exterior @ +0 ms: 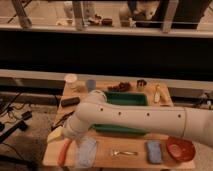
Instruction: Place pepper in table surface
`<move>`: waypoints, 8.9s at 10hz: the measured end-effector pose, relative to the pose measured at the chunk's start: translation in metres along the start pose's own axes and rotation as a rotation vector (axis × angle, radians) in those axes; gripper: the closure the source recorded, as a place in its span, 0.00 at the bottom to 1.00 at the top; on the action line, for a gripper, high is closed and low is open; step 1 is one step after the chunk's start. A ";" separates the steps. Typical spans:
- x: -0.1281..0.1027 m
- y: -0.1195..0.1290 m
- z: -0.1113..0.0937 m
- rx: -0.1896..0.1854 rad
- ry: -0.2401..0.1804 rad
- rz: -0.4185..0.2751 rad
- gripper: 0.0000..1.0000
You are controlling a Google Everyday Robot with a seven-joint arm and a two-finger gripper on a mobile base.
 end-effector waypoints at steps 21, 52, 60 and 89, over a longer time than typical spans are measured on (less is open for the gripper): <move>0.014 -0.019 0.099 -0.043 -0.074 -0.075 0.20; 0.045 0.041 0.144 -0.264 -0.160 -0.109 0.43; 0.050 0.043 0.155 -0.293 -0.146 -0.121 0.74; 0.050 0.007 0.088 -0.134 -0.002 0.014 0.94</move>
